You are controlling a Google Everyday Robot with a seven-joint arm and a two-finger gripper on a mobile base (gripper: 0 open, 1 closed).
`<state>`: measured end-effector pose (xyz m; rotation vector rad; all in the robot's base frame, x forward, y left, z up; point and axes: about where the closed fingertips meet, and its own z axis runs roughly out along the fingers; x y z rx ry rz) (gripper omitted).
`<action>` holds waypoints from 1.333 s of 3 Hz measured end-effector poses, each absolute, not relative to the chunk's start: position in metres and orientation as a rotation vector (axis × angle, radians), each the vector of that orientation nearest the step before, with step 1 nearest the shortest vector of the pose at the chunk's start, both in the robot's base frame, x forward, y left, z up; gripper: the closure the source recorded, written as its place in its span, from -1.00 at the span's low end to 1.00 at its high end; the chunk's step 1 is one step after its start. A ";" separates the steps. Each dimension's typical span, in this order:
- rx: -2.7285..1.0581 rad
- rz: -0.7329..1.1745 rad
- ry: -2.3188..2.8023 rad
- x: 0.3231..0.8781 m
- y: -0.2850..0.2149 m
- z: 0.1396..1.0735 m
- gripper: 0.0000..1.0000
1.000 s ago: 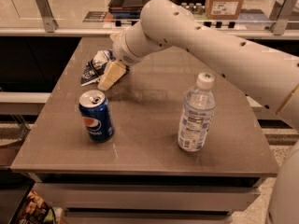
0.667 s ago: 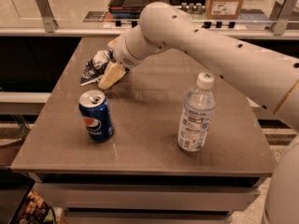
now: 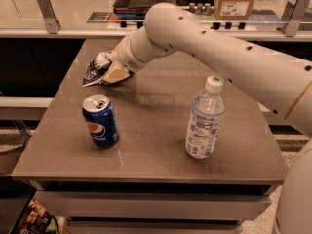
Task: Pick blue chip bag
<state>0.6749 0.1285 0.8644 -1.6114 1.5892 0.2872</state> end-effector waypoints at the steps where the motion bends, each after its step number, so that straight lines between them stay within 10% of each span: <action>1: -1.614 0.290 1.588 0.674 0.130 0.863 0.77; 4: -1.605 0.305 1.557 0.693 0.124 0.887 1.00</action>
Offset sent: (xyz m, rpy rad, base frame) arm -0.0006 0.0014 -0.0007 -0.0004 0.0012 0.0024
